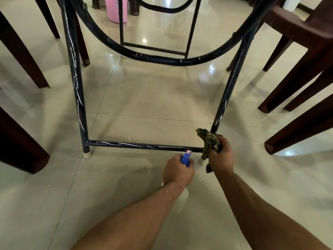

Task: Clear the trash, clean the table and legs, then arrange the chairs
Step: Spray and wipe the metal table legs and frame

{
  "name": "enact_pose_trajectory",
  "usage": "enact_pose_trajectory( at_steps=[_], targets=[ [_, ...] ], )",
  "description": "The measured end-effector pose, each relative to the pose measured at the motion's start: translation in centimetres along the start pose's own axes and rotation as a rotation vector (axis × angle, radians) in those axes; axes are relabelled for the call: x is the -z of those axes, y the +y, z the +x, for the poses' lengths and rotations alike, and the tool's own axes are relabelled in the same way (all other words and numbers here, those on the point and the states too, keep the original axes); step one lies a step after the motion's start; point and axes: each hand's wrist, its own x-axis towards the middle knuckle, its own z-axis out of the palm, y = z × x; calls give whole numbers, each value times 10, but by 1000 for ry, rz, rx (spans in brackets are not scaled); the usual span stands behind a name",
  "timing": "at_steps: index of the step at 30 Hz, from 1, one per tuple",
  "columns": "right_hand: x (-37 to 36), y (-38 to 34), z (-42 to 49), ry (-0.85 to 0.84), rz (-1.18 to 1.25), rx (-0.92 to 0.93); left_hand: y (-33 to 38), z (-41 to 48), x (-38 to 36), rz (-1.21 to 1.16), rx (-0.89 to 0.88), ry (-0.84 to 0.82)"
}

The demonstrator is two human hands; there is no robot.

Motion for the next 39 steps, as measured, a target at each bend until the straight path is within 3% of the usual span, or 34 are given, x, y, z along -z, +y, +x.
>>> enact_pose_trajectory(
  at_steps=[3,6,9,14,17,23,28,32,36,37,39],
  targets=[
    [1,2,-3,12,-36,80,3,5,2,39,5,-63],
    [-3,9,-5,13,-62,150,3,9,7,-7,87,14],
    [-12,16,-3,-13,-126,205,5,8,4,10,18,-16],
    [-20,21,-6,-10,-151,189,5,12,6,-63,-7,-62],
    [-24,26,-6,-57,-169,208,2,16,11,-99,71,-36],
    [-57,27,-13,-295,-411,238,-9,19,21,-122,107,-4],
    [-47,42,-9,-485,-690,517,-17,20,30,-140,69,-13],
    [-50,43,-17,-361,-816,347,-16,18,37,-165,109,-30],
    [-75,39,-37,-534,-736,560,-19,19,44,-186,104,-18],
    [-69,43,-37,-517,-722,526,-21,19,46,-197,108,-15],
    [-59,49,-38,-351,-699,282,-27,19,51,-207,126,-6]
  ],
)
